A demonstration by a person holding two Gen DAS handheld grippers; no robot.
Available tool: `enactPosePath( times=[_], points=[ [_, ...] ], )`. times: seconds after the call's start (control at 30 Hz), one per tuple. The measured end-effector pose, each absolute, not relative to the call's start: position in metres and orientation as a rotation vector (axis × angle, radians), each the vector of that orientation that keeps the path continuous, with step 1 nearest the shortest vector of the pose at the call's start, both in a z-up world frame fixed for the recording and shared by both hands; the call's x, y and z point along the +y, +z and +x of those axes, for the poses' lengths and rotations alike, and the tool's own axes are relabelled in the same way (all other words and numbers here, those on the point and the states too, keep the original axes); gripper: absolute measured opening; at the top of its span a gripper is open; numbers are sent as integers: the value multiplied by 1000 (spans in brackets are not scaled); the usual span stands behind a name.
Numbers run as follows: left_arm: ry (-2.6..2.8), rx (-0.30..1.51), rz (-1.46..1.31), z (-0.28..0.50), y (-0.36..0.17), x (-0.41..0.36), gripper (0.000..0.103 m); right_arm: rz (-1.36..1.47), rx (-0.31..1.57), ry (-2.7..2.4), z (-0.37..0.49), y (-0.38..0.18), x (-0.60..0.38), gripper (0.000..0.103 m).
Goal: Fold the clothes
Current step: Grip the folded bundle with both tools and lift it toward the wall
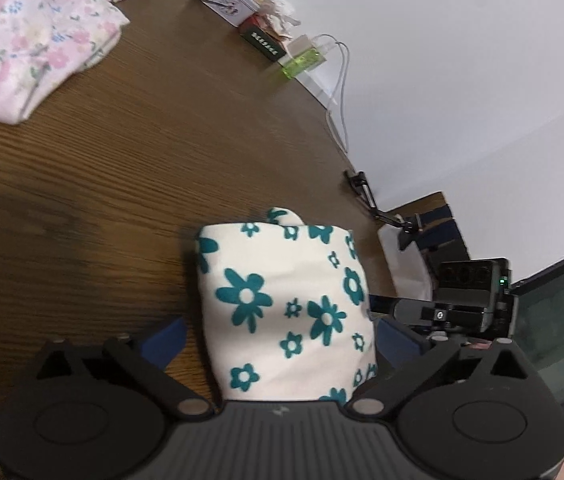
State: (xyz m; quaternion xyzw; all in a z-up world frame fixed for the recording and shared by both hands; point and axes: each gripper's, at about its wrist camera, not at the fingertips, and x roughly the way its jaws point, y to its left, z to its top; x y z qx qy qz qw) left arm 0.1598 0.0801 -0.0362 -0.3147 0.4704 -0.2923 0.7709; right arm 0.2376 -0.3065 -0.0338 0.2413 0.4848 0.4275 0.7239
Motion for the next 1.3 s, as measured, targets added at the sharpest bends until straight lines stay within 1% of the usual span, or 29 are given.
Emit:
enactPosePath(
  times=[0.13,0.33,0.43,0.53,0.57,0.6,0.63,0.67,0.7,0.73,0.77,0.8,0.87,1.03,1.13,1.17,1.27,1.3],
  points=[
    [-662,1016,-705,165,-40,78,102,552,1062,970,238,-36,-309,102],
    [-704,994,-663,166,-42,64,102,542,1045,992,235,-37,-302,102],
    [-710,981,-650,166,-43,64,100,539,1036,993,234,-37,-298,102],
    [-708,972,-647,166,-44,66,92,555,1032,977,234,-37,-299,97],
    [-707,971,-646,167,-45,66,87,563,1033,971,234,-37,-299,93],
    [-707,969,-646,167,-46,67,81,571,1034,962,234,-38,-301,87],
    [-707,970,-647,168,-47,67,79,579,1035,951,234,-40,-303,84],
    [-708,972,-649,168,-47,68,76,587,1036,940,234,-41,-305,77],
    [-710,977,-650,170,-48,69,73,599,1037,929,235,-42,-306,72],
    [-712,983,-653,171,-49,71,71,614,1039,921,236,-43,-308,70],
    [-711,989,-655,172,-49,72,66,624,1039,915,237,-44,-309,69],
    [-709,995,-658,174,-50,74,59,631,1038,909,237,-44,-310,68],
    [-706,1005,-666,177,-54,77,52,633,1039,899,237,-45,-308,67],
    [-702,990,-671,177,-58,77,46,659,1050,867,235,-48,-306,58],
    [-696,965,-669,175,-60,75,39,672,1034,839,231,-48,-305,52],
    [-699,961,-674,176,-61,76,37,671,1016,833,228,-47,-305,50],
    [-712,951,-682,178,-58,78,27,667,984,820,223,-42,-302,45],
    [-713,943,-672,180,-55,79,25,670,981,818,224,-40,-301,43]
  ],
)
